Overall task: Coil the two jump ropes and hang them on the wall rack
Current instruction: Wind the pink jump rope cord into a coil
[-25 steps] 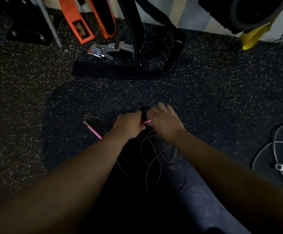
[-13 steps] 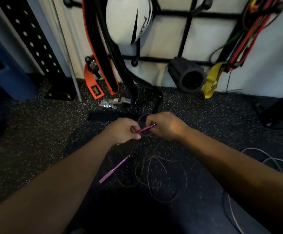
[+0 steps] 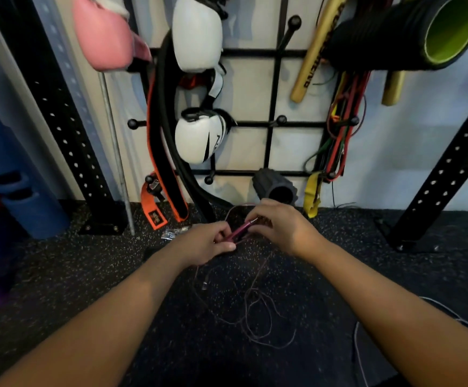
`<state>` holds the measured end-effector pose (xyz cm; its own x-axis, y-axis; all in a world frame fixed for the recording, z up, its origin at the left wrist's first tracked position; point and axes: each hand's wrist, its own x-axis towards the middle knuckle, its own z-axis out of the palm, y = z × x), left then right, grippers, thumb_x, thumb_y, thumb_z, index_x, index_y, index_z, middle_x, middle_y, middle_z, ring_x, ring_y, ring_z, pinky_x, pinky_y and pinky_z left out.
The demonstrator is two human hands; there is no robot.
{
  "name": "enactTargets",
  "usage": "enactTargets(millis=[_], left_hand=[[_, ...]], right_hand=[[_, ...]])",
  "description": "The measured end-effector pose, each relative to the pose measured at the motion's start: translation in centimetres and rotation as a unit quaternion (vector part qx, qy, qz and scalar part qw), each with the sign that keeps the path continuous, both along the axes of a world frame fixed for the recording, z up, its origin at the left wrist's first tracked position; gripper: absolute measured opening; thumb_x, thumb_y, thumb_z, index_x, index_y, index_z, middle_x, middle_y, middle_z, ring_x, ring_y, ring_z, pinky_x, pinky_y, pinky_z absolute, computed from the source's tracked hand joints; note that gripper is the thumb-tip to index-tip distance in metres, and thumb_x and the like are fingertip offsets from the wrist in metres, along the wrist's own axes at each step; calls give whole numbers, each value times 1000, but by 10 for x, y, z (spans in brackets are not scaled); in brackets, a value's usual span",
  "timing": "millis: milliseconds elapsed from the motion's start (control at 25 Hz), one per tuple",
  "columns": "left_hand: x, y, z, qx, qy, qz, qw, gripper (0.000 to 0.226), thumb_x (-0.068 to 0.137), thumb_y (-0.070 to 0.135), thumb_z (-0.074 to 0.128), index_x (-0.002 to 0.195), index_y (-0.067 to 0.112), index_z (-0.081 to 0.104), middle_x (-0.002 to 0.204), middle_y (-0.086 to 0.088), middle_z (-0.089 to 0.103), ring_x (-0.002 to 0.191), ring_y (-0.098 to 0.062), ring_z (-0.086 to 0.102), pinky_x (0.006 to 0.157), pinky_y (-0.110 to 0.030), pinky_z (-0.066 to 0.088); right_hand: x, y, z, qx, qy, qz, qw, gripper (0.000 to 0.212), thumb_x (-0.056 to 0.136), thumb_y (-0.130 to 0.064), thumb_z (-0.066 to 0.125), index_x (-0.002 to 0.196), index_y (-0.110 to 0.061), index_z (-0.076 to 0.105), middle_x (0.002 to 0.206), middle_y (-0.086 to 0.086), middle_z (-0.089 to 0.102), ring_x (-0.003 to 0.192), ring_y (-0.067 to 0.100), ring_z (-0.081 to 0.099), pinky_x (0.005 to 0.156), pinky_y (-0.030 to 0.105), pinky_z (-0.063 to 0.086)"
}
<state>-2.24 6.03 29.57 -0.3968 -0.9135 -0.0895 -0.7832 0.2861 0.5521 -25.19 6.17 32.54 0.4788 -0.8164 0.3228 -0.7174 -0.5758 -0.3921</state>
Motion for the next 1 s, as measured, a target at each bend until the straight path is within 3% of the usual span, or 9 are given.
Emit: enactTargets(millis=[120, 280, 480, 560, 640, 720, 800, 880, 1000], left_hand=[[10, 3, 1, 33, -9, 24, 999, 30, 90, 54, 68, 104, 28, 63, 95, 7, 69, 87, -14, 65, 78, -34, 51], [22, 9, 10, 15, -20, 7, 1000, 39, 92, 59, 62, 99, 21, 66, 82, 5, 61, 73, -11, 57, 64, -29, 42], [13, 23, 45, -135, 76, -5, 988, 22, 94, 52, 61, 94, 31, 62, 74, 4, 66, 66, -14, 62, 60, -35, 48], [4, 28, 67, -176, 78, -11, 981, 21, 96, 57, 55, 98, 37, 60, 72, 6, 65, 63, -11, 60, 58, -35, 47], [2, 30, 84, -186, 96, 4, 978, 25, 96, 63, 50, 99, 40, 60, 73, 7, 66, 64, -8, 60, 59, -33, 46], [8, 31, 93, -161, 154, 14, 975, 29, 94, 64, 51, 100, 40, 65, 78, 6, 68, 71, -12, 64, 66, -38, 51], [15, 33, 99, -119, 215, 29, 969, 30, 92, 64, 55, 96, 37, 71, 74, 8, 67, 67, -13, 63, 65, -40, 50], [16, 34, 104, -38, 278, 49, 959, 30, 92, 58, 62, 88, 31, 73, 59, 12, 54, 49, -7, 49, 52, -30, 38], [9, 34, 111, 105, 343, 48, 932, 28, 91, 51, 68, 105, 26, 73, 52, 10, 40, 38, -6, 28, 40, -19, 20]], right_hand=[[-6, 13, 15, -40, 9, 24, 999, 16, 92, -22, 74, 108, -18, 75, 102, -6, 63, 92, 6, 58, 81, 19, 48], [-10, 23, 31, -48, -19, -20, 998, 20, 95, -26, 69, 114, -22, 71, 106, -12, 58, 96, 4, 55, 82, 15, 44], [-2, 35, 50, -31, -93, -42, 994, 17, 94, -26, 70, 111, -28, 71, 107, -11, 64, 99, 4, 61, 88, 22, 50], [8, 39, 58, 13, -153, -31, 988, 16, 96, -24, 68, 112, -27, 69, 100, -4, 71, 86, 14, 68, 80, 32, 57], [18, 44, 71, 86, -249, -9, 965, 18, 101, -21, 63, 118, -25, 64, 85, 8, 74, 59, 25, 66, 59, 39, 58], [24, 47, 83, 118, -297, -7, 947, 26, 103, -23, 60, 128, -29, 56, 67, 5, 69, 47, 16, 54, 47, 26, 47], [28, 47, 95, 115, -323, -21, 939, 28, 103, -26, 61, 130, -29, 55, 56, -3, 56, 48, 7, 46, 49, 17, 38], [31, 44, 102, 129, -355, -26, 925, 21, 102, -23, 62, 123, -21, 60, 56, 1, 50, 49, 11, 40, 47, 19, 33], [32, 44, 105, 140, -368, -33, 918, 16, 103, -25, 61, 116, -17, 60, 59, 7, 55, 49, 17, 44, 50, 27, 38]])
